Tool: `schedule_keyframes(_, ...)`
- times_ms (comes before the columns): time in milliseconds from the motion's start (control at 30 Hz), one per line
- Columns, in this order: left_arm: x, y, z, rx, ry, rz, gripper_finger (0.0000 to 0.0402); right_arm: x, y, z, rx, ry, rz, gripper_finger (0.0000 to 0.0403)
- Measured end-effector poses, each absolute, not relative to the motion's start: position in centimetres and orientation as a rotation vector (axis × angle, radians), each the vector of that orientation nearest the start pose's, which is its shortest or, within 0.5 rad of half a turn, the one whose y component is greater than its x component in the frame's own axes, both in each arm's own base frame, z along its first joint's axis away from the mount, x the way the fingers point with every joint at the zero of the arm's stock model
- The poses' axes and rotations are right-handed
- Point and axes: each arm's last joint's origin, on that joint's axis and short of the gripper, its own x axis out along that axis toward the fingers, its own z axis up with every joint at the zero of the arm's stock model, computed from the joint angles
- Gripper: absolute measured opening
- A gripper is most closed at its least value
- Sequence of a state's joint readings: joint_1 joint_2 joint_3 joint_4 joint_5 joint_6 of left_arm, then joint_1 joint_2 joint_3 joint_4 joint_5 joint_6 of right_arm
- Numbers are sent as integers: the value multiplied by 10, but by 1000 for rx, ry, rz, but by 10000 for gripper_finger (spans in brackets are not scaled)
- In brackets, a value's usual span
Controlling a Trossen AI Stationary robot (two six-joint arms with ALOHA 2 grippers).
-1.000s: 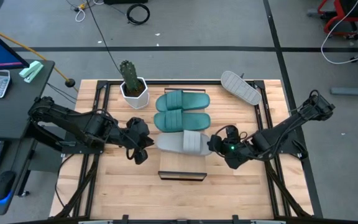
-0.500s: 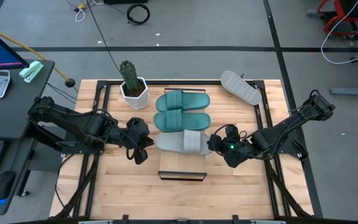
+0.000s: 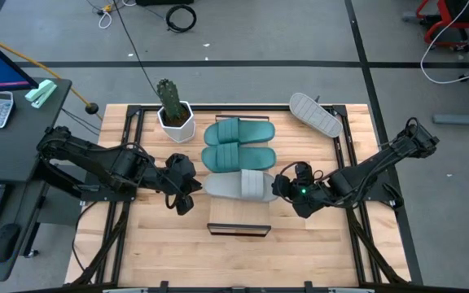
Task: Pick and place slides into the shelf
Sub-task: Put the left gray slide on the shelf
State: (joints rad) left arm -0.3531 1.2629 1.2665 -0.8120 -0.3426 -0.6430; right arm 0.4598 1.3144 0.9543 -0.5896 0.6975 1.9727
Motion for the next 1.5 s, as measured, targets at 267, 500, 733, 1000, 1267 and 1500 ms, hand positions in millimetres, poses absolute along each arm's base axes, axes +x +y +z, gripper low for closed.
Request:
schedule_keyframes(267, 238, -77, 347, -337, 726, 231, 53, 238, 95, 255, 1334, 272, -848, 55)
schedule_keyframes(500, 239, -78, 347, -338, 722, 230, 49, 238, 95, 255, 1333, 274, -849, 71)
schedule_keyframes(733, 240, -78, 349, -348, 703, 224, 56, 238, 96, 255, 1342, 291, -845, 95)
schedule_keyframes(1000, 240, -78, 349, -350, 697, 222, 49, 238, 96, 255, 1353, 316, -836, 121)
schedule_keyframes(1267, 240, -78, 349, -351, 697, 222, 53, 238, 96, 255, 1355, 322, -833, 145)
schedule_keyframes(1500, 241, -78, 350, -353, 692, 220, 50, 240, 91, 255, 1351, 322, -848, 157)
